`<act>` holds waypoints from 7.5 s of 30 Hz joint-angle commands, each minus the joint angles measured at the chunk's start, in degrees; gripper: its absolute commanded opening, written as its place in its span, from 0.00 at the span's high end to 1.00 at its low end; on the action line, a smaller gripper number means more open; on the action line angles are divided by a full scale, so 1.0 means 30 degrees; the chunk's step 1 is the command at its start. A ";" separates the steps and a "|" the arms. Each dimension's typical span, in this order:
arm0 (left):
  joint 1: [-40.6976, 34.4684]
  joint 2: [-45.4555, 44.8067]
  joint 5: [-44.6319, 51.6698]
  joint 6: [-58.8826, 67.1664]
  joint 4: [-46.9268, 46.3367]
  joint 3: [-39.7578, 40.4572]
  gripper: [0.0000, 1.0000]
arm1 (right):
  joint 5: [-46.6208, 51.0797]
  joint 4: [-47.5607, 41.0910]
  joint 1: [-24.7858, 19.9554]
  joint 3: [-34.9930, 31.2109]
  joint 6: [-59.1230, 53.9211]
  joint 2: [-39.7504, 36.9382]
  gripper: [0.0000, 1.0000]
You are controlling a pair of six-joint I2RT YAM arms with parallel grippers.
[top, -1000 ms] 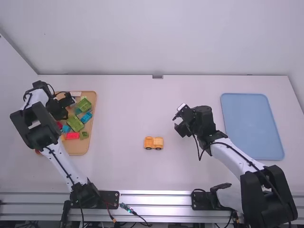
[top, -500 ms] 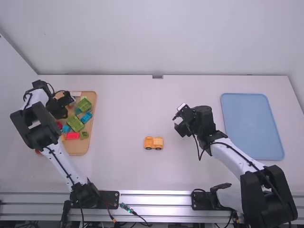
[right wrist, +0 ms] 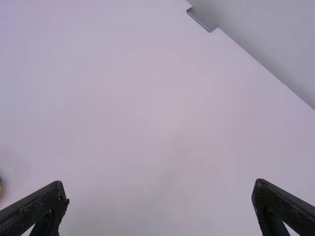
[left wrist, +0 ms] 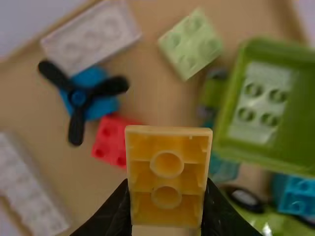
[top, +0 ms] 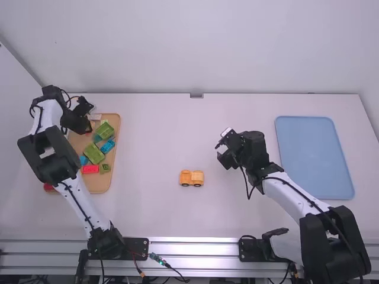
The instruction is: Assemble lego blocks to make yellow taxi
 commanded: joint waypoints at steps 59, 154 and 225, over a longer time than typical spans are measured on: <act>-1.5395 -1.4149 1.6816 -1.2108 2.6987 -2.5033 0.98 | -2.5543 0.6739 -0.4874 0.0612 -0.1792 0.4312 0.01; -1.1001 -1.4790 1.1738 0.3280 0.5822 -1.8768 0.01 | -1.4447 -0.0503 0.0546 0.5435 0.0488 0.5499 1.00; 0.4772 -1.3675 1.9607 1.6707 0.0336 -1.6079 0.01 | 0.0466 -1.9598 1.1861 2.2352 -0.3847 1.8155 0.81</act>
